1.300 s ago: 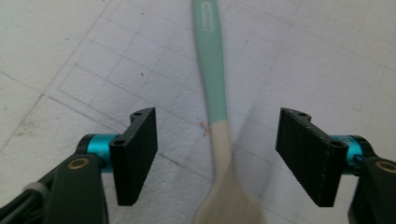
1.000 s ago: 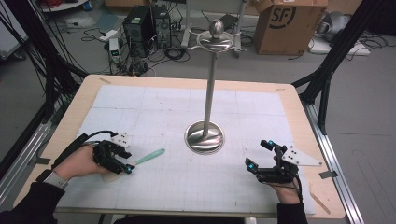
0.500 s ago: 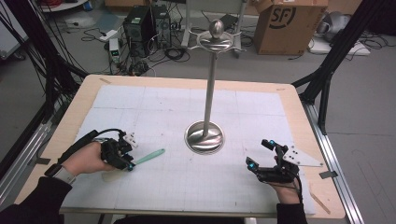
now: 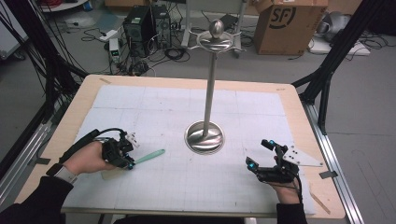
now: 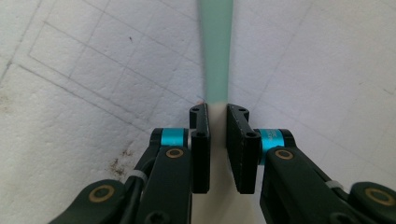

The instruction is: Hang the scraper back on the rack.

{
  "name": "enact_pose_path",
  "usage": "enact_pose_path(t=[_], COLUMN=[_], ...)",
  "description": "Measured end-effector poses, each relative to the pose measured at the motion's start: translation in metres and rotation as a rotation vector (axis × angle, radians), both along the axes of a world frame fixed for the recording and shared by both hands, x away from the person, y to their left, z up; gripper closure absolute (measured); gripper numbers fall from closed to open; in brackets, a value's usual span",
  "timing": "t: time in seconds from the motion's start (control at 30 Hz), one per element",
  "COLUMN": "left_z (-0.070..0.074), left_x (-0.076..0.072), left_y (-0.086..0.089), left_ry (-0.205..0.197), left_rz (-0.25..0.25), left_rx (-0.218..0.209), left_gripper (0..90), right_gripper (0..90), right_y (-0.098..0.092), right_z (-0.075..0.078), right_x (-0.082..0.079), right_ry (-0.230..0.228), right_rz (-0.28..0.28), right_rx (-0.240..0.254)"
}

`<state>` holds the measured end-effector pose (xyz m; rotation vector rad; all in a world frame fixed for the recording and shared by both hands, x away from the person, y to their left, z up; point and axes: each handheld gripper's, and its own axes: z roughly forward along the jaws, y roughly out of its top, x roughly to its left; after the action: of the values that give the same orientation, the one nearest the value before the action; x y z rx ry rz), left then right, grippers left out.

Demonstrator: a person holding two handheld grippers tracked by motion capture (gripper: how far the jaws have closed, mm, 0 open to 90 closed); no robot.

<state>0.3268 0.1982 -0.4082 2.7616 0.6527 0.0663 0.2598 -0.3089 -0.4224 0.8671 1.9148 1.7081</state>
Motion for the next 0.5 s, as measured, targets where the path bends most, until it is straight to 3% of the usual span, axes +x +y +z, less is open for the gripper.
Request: enact_pose_path(t=[0.3, 0.5], left_z=[0.015, 0.022], left_x=[-0.009, -0.014], left_y=[0.005, 0.010], left_ry=[-0.054, -0.086], left_rz=[0.016, 0.039], left_rx=[-0.095, -0.210], left_gripper=[80.3, 80.3], right_gripper=[6.4, 6.4], right_y=[0.000, 0.000], right_z=[-0.001, -0.001], right_x=[0.000, 0.000], right_ry=[0.002, 0.004], right_rz=[-0.001, -0.001], right_rx=[-0.006, -0.006])
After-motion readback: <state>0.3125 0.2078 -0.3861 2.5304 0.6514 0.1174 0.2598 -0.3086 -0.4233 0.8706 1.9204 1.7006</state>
